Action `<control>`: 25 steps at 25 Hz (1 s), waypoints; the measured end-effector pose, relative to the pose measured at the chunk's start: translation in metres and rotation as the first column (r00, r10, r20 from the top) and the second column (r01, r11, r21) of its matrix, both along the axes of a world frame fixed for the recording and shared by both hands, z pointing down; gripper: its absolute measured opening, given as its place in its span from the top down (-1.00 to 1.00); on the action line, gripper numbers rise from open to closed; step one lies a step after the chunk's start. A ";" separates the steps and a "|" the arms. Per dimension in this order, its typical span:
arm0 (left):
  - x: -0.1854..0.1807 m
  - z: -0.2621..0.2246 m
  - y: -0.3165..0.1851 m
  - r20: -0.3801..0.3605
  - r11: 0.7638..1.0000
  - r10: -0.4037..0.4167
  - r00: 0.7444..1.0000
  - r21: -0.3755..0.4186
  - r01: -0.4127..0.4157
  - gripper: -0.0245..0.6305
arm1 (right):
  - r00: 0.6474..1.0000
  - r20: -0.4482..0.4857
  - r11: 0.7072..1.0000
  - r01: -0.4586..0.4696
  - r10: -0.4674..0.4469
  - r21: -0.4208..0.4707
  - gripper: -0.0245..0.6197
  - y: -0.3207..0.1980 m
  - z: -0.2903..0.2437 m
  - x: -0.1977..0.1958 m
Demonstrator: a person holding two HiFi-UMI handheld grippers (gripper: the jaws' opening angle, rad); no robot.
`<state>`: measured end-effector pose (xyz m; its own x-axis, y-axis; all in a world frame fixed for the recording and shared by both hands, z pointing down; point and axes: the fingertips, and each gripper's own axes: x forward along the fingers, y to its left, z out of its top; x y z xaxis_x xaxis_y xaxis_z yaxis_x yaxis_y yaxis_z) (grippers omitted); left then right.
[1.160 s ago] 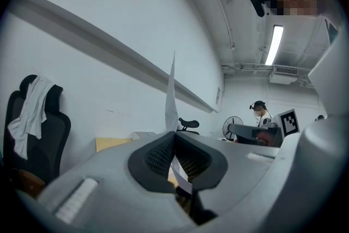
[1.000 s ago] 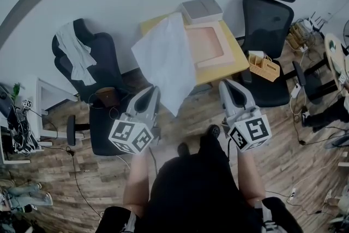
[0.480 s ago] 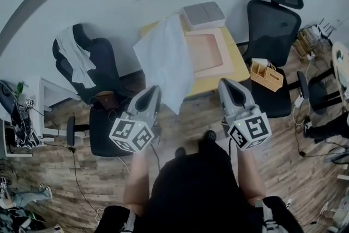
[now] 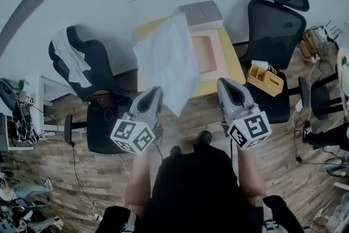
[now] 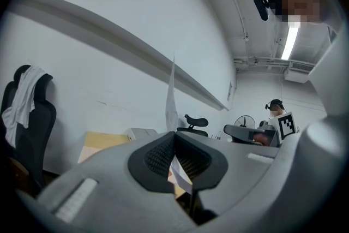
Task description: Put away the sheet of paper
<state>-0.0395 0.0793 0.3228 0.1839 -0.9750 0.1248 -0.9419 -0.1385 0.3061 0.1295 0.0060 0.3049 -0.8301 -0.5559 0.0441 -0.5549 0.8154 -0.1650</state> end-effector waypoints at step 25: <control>-0.015 0.049 -0.060 -0.118 0.993 0.061 0.991 -0.091 -0.072 0.90 | 0.999 -0.026 0.996 -0.025 0.023 -0.090 0.92 -0.066 0.042 -0.027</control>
